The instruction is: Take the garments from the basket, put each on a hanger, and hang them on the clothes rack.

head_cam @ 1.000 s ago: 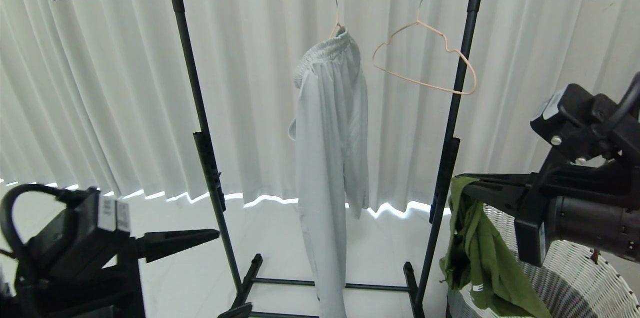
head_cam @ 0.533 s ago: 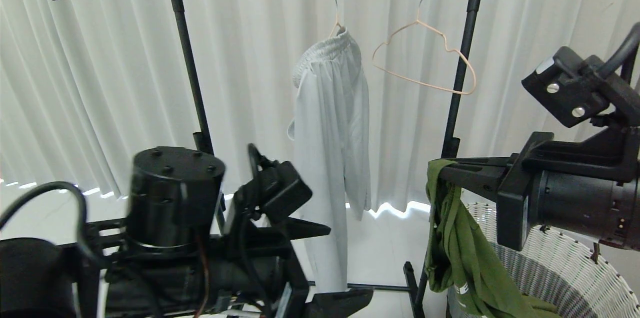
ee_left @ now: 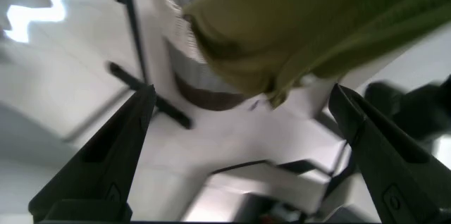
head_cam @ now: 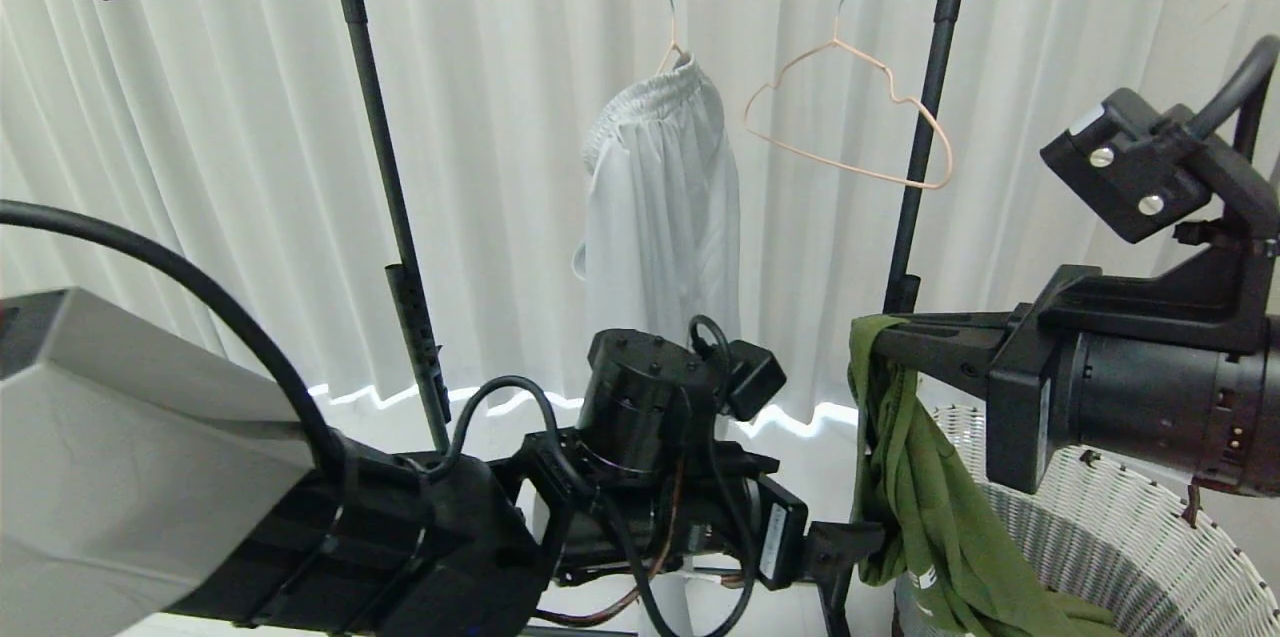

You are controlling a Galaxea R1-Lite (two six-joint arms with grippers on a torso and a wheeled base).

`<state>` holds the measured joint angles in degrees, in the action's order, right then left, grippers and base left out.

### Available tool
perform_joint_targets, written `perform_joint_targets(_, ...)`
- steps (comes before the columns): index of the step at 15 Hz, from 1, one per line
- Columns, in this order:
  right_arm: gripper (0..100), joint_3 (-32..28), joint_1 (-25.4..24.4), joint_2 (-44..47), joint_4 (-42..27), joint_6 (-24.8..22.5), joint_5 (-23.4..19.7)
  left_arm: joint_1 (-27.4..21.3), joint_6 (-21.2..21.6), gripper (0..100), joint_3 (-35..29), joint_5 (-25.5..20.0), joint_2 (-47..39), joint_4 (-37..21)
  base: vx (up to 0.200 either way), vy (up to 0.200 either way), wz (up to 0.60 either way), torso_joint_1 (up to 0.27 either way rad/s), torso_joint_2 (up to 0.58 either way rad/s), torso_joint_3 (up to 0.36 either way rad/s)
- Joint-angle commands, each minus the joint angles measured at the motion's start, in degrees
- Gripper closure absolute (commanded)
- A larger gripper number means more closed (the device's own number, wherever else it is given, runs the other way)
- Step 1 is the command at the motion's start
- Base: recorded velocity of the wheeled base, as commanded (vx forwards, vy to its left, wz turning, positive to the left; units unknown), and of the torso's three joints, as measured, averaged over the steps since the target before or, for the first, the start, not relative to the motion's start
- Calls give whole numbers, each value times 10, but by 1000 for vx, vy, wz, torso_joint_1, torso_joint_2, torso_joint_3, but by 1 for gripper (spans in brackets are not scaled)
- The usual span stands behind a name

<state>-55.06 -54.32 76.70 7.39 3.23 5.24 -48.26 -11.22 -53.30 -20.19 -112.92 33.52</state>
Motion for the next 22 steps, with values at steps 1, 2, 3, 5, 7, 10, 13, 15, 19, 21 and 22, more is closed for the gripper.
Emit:
perform_joint_targets(1, 100, 0, 0, 4, 2, 5, -1, -17, -14, 0, -27, 6, -49, 2, 0, 0, 0, 0, 0, 0)
perform_joint_targets(2, 100, 0, 0, 4, 2, 6, -2, -14, -14, 0, -36, 30, -71, 10, 0, 0, 0, 0, 0, 0)
perform_joint_targets(3, 100, 0, -1, 1, 2, 6, -2, -10, -17, 0, -42, 57, -87, 18, 0, 0, 0, 0, 0, 0)
perform_joint_targets(5, 100, -2, 0, -2, 2, 7, -2, -3, -24, 0, -36, 94, -102, 22, 0, 0, 0, 0, 0, 0)
perform_joint_targets(7, 100, -1, 2, -2, 3, 12, -3, -2, -28, 0, -16, 94, -95, 22, 0, 0, 0, 0, 0, 0)
perform_joint_targets(10, 100, -4, 1, -8, 2, 19, -15, 8, -30, 0, -35, 98, -119, 22, 0, 0, 0, 0, 0, 0)
perform_joint_targets(13, 100, -4, 0, -20, -4, 19, -15, 4, -48, 0, -59, 100, -128, 22, 0, 0, 0, 0, 0, 0)
perform_joint_targets(15, 100, -4, 0, -24, -11, 19, -15, 3, -49, 0, -56, 100, -127, 22, 0, 0, 0, 0, 0, 0)
perform_joint_targets(19, 100, -5, 3, -30, -19, 19, -14, 3, -47, 100, -36, 104, -117, 22, 0, 0, 0, 0, 0, 0)
perform_joint_targets(21, 100, -4, 14, -31, -22, 20, -14, -2, -46, 100, 5, 102, -87, 24, 0, 0, 0, 0, 0, 0)
perform_joint_targets(22, 100, -2, 20, -30, -23, 20, -14, -4, -46, 100, 40, 102, -60, 29, 0, 0, 0, 0, 0, 0)
